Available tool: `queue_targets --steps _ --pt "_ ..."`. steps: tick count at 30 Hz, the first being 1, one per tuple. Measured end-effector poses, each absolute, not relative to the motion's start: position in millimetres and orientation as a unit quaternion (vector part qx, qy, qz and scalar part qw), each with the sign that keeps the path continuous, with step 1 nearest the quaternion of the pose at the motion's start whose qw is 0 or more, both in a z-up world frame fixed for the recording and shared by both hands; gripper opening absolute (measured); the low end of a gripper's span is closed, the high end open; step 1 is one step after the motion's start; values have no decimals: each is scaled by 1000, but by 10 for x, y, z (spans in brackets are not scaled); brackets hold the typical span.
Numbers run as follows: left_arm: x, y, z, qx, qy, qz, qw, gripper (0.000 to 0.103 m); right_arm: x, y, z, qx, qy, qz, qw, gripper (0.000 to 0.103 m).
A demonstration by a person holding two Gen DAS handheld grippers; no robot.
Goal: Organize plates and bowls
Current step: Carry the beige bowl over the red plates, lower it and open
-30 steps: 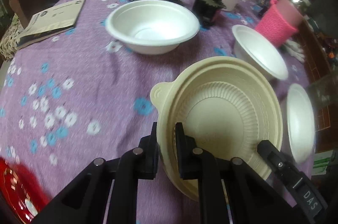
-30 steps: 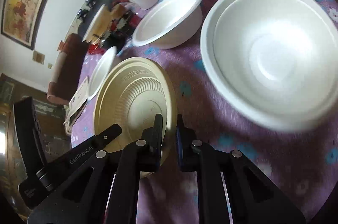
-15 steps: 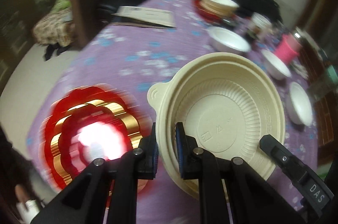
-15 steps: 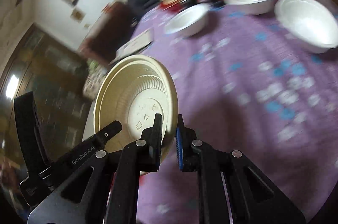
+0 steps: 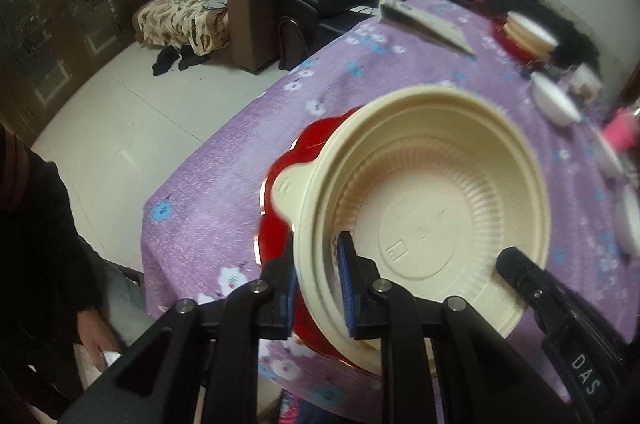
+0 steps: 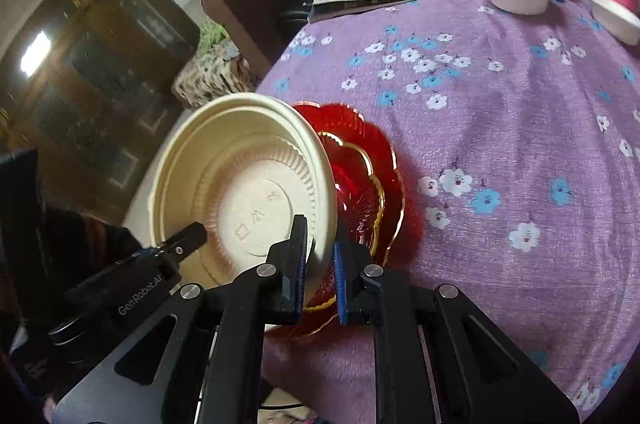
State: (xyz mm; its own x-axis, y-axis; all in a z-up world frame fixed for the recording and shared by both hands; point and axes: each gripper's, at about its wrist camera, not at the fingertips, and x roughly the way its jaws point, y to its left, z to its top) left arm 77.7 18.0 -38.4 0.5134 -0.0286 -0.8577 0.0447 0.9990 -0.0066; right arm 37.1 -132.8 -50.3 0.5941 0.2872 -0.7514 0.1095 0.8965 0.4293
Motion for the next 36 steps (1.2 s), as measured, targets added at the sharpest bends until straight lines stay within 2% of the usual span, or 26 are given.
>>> queue_targets --steps 3,5,8,9,20,36 --pt "740 196 -442 37 481 -4 876 26 394 -1263 -585 191 441 42 876 11" --pt "685 159 -394 79 445 37 891 29 356 -1257 -583 171 433 37 884 11" --pt "630 183 -320 109 398 76 908 53 299 -1331 -485 153 400 30 903 13" --pt "606 194 -290 113 387 85 911 58 287 -1381 -463 158 399 33 903 13" --pt "430 200 27 89 320 96 938 62 16 -2154 -337 213 343 -7 915 13" --pt "204 -990 151 157 290 -11 944 63 -109 -2965 -411 258 327 -52 908 13"
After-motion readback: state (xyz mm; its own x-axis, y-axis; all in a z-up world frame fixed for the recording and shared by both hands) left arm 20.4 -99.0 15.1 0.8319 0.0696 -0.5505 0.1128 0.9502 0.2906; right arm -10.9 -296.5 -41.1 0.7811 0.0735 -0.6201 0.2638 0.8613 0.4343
